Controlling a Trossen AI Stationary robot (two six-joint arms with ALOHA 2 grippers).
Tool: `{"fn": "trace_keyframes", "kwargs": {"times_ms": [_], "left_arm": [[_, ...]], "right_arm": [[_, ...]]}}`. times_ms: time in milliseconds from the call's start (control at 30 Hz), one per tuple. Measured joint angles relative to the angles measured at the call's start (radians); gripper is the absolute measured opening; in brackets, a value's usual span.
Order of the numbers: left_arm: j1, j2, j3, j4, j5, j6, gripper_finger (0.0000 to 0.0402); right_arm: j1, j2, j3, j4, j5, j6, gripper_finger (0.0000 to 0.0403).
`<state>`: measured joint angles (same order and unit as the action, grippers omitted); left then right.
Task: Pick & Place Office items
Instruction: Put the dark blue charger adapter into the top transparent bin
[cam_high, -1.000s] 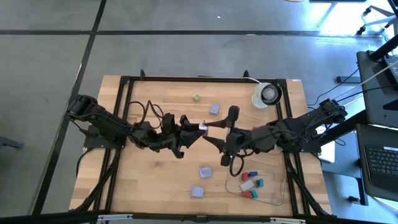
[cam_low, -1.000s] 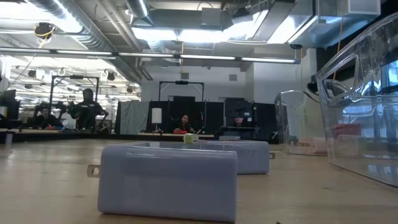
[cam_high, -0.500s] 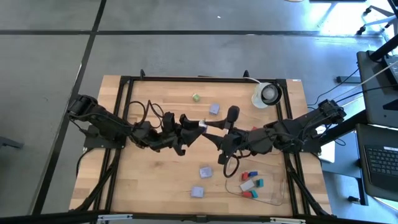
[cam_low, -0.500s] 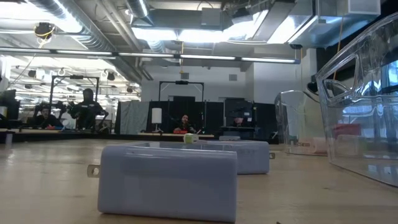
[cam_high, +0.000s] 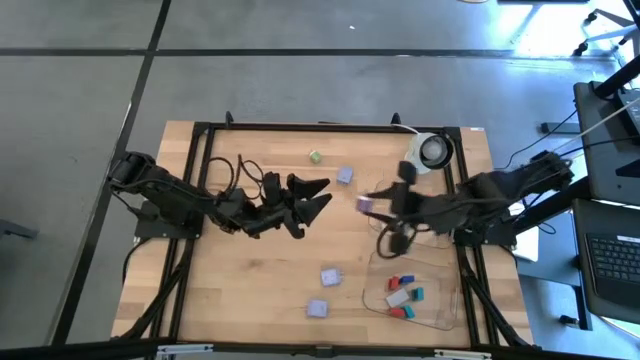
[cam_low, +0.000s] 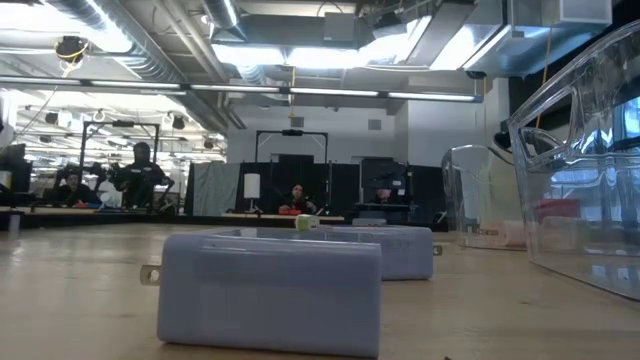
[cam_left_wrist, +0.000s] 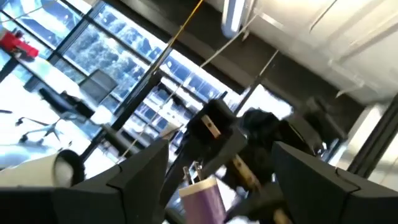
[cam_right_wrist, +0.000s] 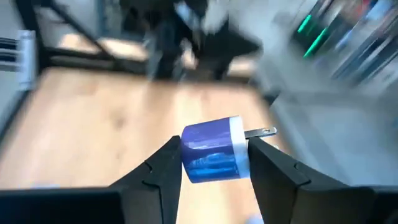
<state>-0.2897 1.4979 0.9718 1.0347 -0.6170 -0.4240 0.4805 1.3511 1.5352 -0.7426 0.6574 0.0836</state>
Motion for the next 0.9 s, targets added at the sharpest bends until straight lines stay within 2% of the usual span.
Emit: {"fn": "trace_keyframes", "kwargs": {"times_ms": [133, 267, 367, 567, 700, 900], "left_arm": [[0.0, 0.0, 0.0, -0.076, -0.001, 0.0, 0.0282], [-0.001, 0.001, 0.0, -0.159, -0.015, -0.022, 0.0279], [-0.001, 0.001, -0.001, -0.212, -0.019, -0.07, 0.0279], [-0.006, 0.001, -0.002, -0.339, -0.012, -0.182, 0.0279], [-0.014, 0.001, -0.002, -0.533, -0.011, -0.237, 0.0279], [-0.03, 0.011, -0.002, -0.866, 0.004, -0.53, 0.0279]], "right_arm": [[0.001, -0.069, 0.002, -0.288, -0.142, 0.301, 0.0154], [0.015, -0.078, -0.032, -0.558, -0.121, 0.554, 0.0154], [0.041, -0.079, -0.118, -0.66, -0.118, 0.679, 0.0154], [0.05, -0.094, -0.413, -0.574, -0.157, 0.787, 0.0155], [0.009, -0.095, -0.563, -0.478, -0.191, 0.853, 0.0155], [-0.048, -0.095, -0.692, -0.347, -0.243, 0.878, 0.0155]]}}
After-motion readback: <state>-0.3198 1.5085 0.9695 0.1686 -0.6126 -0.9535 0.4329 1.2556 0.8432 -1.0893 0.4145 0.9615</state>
